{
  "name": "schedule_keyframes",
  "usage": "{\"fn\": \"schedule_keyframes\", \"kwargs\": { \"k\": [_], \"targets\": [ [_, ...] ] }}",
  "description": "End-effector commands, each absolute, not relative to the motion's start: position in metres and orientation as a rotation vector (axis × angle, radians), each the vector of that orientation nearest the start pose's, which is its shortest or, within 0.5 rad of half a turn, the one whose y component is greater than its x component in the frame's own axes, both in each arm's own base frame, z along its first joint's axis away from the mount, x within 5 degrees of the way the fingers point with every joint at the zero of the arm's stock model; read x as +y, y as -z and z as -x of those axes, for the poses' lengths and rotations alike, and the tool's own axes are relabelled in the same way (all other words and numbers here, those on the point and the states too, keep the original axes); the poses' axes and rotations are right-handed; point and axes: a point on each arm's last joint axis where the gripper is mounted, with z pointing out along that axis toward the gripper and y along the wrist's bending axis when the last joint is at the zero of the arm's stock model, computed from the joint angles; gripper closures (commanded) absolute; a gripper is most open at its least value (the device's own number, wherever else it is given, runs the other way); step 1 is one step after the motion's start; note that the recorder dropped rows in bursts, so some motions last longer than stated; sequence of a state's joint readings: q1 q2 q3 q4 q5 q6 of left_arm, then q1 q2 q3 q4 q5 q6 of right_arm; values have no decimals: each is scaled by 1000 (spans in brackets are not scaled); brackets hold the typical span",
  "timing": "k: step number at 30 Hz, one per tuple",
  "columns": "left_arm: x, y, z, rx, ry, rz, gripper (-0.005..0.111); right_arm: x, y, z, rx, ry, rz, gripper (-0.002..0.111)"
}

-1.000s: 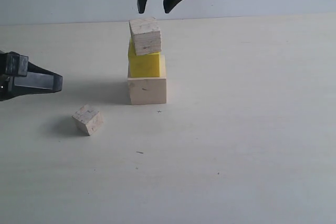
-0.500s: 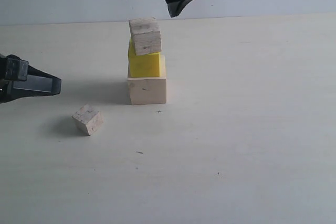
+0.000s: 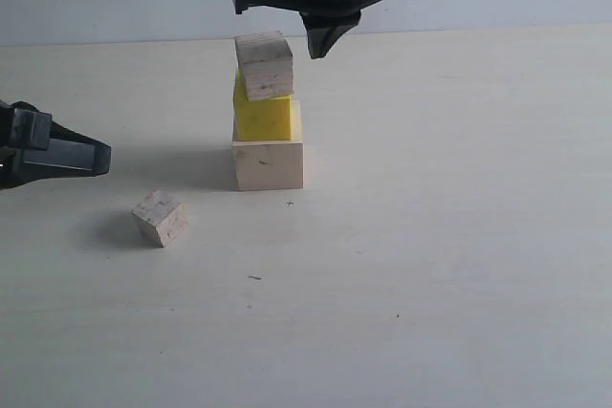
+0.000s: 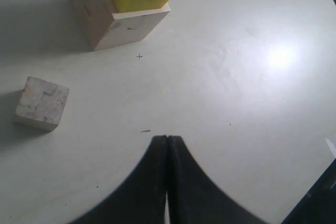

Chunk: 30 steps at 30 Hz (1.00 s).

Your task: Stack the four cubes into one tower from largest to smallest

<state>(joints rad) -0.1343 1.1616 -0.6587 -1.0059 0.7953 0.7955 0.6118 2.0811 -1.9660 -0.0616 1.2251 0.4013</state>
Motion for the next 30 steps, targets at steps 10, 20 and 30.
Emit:
{"fn": "schedule_keyframes", "kwargs": {
  "k": [10, 20, 30],
  "targets": [
    [-83, -260, -194, 2390, 878, -389, 107, 261, -275, -371, 2844, -243, 344, 108],
    [-83, -260, -194, 2390, 878, -389, 107, 264, -275, -369, 2859, -298, 340, 108],
    [-83, -260, -194, 2390, 878, -389, 107, 265, -275, -368, 2865, -315, 331, 108]
  ]
}}
